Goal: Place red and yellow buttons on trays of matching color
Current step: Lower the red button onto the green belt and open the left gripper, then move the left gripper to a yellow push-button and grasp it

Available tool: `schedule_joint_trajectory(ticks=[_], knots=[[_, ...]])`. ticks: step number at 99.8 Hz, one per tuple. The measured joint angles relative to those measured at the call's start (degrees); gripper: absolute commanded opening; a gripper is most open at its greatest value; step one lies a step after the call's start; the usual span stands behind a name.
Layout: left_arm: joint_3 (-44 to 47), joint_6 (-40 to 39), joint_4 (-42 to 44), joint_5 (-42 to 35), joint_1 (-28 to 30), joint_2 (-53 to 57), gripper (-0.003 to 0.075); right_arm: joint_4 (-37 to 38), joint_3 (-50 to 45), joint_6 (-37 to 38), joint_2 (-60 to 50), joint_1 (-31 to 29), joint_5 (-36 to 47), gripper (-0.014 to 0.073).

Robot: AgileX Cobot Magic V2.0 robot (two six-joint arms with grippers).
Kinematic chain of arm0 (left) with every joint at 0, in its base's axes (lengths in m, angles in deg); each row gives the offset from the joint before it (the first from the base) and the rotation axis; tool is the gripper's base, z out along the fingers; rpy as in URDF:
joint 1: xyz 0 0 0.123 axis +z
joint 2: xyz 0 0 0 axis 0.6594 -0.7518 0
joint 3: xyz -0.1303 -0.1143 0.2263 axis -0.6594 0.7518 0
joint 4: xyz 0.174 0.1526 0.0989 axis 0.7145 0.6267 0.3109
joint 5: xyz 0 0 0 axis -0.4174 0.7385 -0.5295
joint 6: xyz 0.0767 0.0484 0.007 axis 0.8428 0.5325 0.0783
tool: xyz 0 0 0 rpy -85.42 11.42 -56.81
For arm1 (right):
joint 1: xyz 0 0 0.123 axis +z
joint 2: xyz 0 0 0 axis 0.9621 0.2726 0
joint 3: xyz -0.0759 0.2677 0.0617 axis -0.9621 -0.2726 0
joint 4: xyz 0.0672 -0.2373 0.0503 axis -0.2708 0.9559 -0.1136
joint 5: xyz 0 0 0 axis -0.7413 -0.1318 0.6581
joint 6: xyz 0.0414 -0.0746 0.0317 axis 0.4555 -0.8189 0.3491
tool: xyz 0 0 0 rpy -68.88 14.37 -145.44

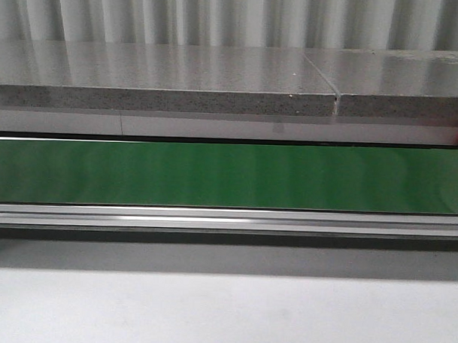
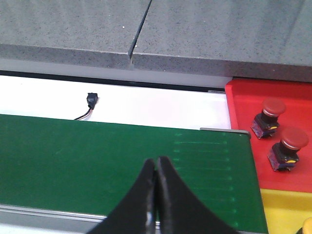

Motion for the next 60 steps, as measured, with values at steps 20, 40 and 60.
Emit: schedule_joint_trajectory(ticks=[20,40,60], knots=[[-3.2,0.1,0.0,-0.4,1.0,0.6,0.0625,0.0,0.0,0.0,0.0,0.0,0.0,-0.0081],[-3.6,0.1,-1.0,-0.3,7.9,-1.0,0.0582,0.0,0.0,0.0,0.0,0.0,0.0,-0.0081],[-3.6,0.1,-2.1,-0.5,14.7,-7.4,0.0581,0.0,0.0,0.0,0.0,0.0,0.0,-0.0081]])
